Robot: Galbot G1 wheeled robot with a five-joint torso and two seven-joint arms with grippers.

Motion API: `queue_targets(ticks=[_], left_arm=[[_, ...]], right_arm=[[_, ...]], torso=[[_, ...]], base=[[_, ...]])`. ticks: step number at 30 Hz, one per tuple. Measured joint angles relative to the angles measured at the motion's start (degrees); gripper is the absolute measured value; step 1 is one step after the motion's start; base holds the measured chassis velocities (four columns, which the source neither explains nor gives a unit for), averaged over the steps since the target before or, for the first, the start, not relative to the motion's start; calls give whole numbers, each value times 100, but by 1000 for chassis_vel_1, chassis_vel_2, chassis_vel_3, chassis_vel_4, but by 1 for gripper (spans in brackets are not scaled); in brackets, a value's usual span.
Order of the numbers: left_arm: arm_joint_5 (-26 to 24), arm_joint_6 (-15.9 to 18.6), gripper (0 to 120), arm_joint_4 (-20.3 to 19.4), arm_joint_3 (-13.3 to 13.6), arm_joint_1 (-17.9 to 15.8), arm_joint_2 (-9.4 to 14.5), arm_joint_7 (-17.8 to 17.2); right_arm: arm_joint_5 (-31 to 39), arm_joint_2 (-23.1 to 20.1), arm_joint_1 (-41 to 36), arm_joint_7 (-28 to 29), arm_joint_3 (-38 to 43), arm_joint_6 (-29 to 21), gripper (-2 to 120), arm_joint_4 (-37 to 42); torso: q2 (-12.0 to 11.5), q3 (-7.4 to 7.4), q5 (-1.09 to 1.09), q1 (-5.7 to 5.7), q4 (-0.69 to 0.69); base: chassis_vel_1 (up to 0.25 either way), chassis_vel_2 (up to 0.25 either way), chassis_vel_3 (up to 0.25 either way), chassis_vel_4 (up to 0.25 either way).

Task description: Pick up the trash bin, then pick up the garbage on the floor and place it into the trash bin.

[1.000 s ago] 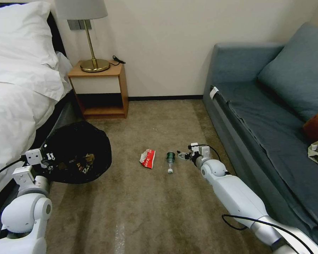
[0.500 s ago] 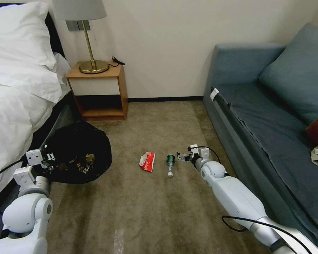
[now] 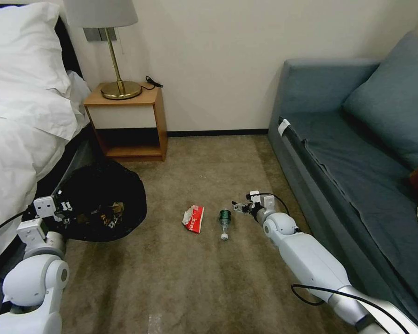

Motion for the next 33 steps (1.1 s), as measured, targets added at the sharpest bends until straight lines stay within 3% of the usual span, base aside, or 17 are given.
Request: queue_targets(ticks=[33], left_arm=[[-2, -15, 3, -55, -4, 50, 19, 1]], right_arm=[[-32, 35, -76, -22, 32, 16, 100, -31]], torso=[[0, -1, 0, 0, 0]], base=[[-47, 92, 45, -93]])
